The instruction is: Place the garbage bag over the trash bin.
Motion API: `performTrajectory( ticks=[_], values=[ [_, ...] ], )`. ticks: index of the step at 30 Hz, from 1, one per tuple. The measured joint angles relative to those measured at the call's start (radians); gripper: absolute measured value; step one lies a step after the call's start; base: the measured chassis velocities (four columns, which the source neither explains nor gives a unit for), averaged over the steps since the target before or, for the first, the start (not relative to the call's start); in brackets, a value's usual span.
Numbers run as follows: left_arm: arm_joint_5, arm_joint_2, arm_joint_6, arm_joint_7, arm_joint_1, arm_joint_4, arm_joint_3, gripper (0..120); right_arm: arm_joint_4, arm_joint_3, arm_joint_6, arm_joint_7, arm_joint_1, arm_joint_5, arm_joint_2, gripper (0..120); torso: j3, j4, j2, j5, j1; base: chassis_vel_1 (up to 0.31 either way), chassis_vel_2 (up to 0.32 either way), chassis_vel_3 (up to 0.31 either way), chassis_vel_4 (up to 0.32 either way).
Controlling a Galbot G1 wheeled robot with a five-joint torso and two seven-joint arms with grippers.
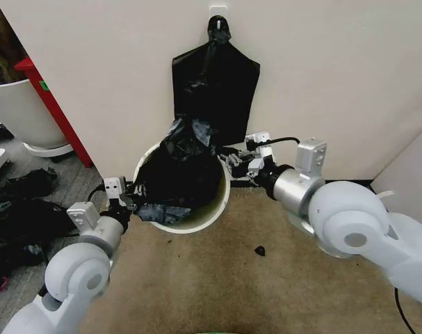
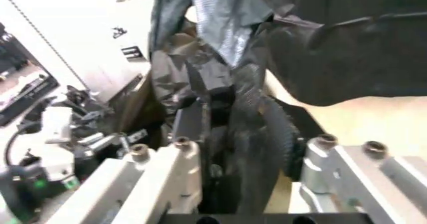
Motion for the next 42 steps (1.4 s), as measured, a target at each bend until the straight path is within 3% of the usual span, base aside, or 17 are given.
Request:
performTrajectory(
  ticks=[8, 17, 20, 42],
  values=[
    [-0.016, 0.01, 0.009, -0.005, -0.003, -0.011, 0.001, 1, -0.034, -0.018, -0.005, -0.003, 0.044, -0.056, 0.028, 58, 0.0, 0.0001, 0.0, 0.0, 0.0, 0.0, 0.0, 0.0, 0.0],
    [-0.009, 0.014, 0.01, 0.003, -0.008, -0.021, 0.004, 1, -0.079, -0.033, 0.003, 0.045, 0.06, -0.002, 0.07, 93, 0.0, 0.0001, 0.0, 0.0, 0.0, 0.0, 0.0, 0.0, 0.0],
    [-0.008, 0.014, 0.011, 0.006, -0.01, -0.023, 0.007, 1, -0.083, -0.032, 0.01, 0.057, 0.052, 0.011, 0.075, 98, 0.0, 0.0001, 0.0, -0.0001, 0.0, 0.0, 0.0, 0.0, 0.0],
    [0.039, 0.012, 0.005, 0.059, 0.016, -0.036, 0.001, 1, -0.112, -0.028, 0.061, 0.063, 0.06, 0.042, 0.078, 21, 0.0, 0.0001, 0.0, 0.0, 0.0, 0.0, 0.0, 0.0, 0.0]
  ],
)
